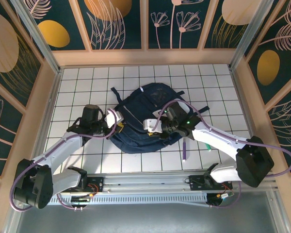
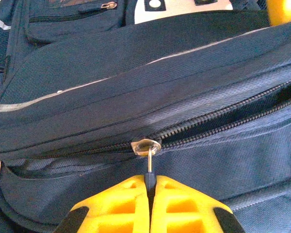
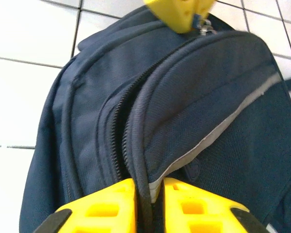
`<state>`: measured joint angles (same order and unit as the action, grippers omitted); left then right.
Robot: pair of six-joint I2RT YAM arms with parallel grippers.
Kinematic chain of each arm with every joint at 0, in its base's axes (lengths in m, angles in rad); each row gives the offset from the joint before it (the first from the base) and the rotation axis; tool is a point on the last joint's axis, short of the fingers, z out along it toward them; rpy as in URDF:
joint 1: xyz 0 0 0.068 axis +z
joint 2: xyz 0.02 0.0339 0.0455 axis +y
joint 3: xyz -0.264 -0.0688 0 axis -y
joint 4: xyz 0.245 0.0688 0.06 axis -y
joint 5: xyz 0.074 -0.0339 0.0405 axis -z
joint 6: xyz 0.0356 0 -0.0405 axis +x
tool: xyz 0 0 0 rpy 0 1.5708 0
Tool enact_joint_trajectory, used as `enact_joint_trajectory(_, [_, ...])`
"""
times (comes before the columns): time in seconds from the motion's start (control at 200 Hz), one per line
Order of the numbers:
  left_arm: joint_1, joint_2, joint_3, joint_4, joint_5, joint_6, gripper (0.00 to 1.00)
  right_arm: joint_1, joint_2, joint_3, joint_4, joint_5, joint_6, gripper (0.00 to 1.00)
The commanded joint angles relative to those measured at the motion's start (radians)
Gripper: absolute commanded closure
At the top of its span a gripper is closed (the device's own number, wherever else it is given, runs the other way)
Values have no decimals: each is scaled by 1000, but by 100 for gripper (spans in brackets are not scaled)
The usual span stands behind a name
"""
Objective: Pack the student bag
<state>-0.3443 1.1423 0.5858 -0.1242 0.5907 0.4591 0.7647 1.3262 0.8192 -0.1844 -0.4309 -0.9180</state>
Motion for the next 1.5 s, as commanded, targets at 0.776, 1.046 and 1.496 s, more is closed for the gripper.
enact_joint_trajectory(0.776, [-80, -194, 10, 38, -148, -274, 100, -70, -22, 25, 139, 414, -20, 100])
enact_joint_trajectory(1.046, [-80, -132, -13, 61, -22, -319, 100, -249, 137, 96, 258, 179, -195, 100])
enact_joint_trajectory(1.496, [-93, -153, -52, 147, -85, -356, 69, -148, 80, 140, 66, 192, -178, 65])
